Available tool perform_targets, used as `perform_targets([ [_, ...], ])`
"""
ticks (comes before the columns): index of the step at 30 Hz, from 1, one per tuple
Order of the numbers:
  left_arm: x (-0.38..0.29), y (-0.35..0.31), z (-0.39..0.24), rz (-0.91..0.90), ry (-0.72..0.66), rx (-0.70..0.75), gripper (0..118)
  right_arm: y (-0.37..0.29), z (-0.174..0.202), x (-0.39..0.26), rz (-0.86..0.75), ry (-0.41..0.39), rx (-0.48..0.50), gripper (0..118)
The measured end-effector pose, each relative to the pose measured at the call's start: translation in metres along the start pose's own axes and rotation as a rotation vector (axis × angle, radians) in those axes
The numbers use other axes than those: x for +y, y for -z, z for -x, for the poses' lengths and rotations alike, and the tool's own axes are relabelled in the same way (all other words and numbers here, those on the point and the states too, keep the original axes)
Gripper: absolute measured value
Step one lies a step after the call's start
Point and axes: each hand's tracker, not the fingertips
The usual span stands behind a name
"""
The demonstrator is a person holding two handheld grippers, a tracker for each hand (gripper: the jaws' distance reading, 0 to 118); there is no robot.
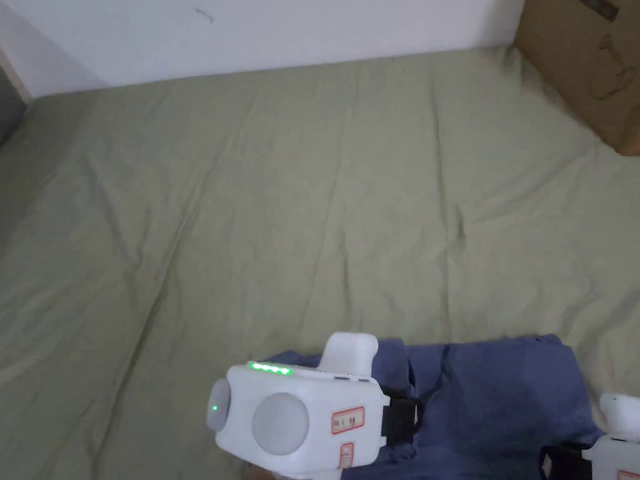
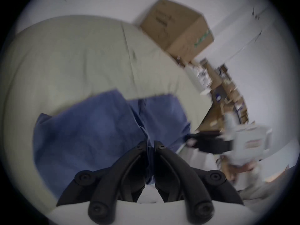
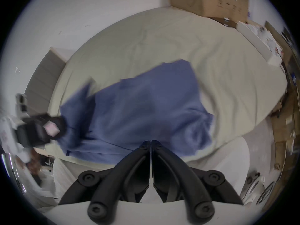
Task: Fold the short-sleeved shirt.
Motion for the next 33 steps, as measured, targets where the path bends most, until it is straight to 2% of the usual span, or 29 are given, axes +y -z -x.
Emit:
perform_targets([
  [2, -0.012, 0.027, 0.005, 0.107, -0.046, 0.014, 17, -0.001, -0.015, -0.004, 0.005, 0.053, -0.014, 2],
  [3, -0.017, 0.029, 0.011, 0.097, -0.076, -0.031, 32, -0.001, -0.025, -0.005, 0.006, 0.062, -0.017, 2],
  [4, -0.019, 0.025, 0.014, 0.071, -0.119, -0.063, 54, -0.004, -0.03, -0.007, 0.001, 0.066, -0.015, 2],
  [6, -0.017, 0.006, 0.022, -0.002, -0.202, -0.169, 86, -0.007, -0.033, -0.009, -0.003, 0.074, -0.024, 2],
  [7, -0.014, -0.002, 0.023, -0.018, -0.223, -0.159, 105, -0.008, -0.032, -0.009, -0.002, 0.072, -0.027, 2],
  [8, -0.011, -0.013, 0.025, -0.041, -0.229, -0.115, 113, -0.007, -0.032, -0.009, -0.001, 0.069, -0.029, 2],
  [9, -0.006, -0.029, 0.025, -0.07, -0.23, -0.096, 113, -0.006, -0.031, -0.009, 0.001, 0.067, -0.031, 2],
  [13, -0.006, -0.067, 0.038, -0.202, -0.272, -0.076, 112, -0.002, -0.019, -0.008, 0.004, 0.056, -0.005, 2],
  [14, -0.007, -0.069, 0.041, -0.208, -0.285, -0.056, 108, 0.0, -0.015, -0.009, 0.006, 0.05, 0.009, 2],
  [15, -0.009, -0.068, 0.043, -0.2, -0.283, -0.042, 95, 0.002, -0.013, -0.008, 0.007, 0.045, 0.017, 2],
  [16, -0.012, -0.064, 0.046, -0.195, -0.288, -0.03, 61, 0.004, -0.009, -0.008, 0.008, 0.041, 0.025, 2],
  [17, -0.013, -0.055, 0.047, -0.171, -0.286, -0.009, 32, 0.005, -0.006, -0.008, 0.012, 0.035, 0.033, 2],
  [18, -0.017, -0.044, 0.046, -0.131, -0.287, 0.025, 17, 0.006, -0.002, -0.008, 0.015, 0.028, 0.037, 2],
  [21, -0.03, -0.014, 0.035, 0.0, -0.249, 0.0, 17, 0.007, 0.0, -0.008, 0.013, 0.012, 0.05, 2],
  [23, -0.039, 0.002, 0.023, 0.034, -0.224, -0.067, 17, 0.007, -0.001, -0.008, 0.011, 0.009, 0.061, 2],
  [27, -0.047, 0.022, 0.004, 0.103, -0.205, -0.086, 17, 0.007, 0.002, -0.008, 0.016, -0.004, 0.061, 2],
  [30, -0.047, 0.013, 0.003, 0.093, -0.197, -0.089, 17, 0.004, 0.004, -0.008, 0.015, -0.014, 0.057, 2],
  [33, -0.046, -0.008, 0.014, 0.037, -0.244, -0.157, 17, 0.004, 0.008, -0.008, 0.015, -0.029, 0.054, 2],
])
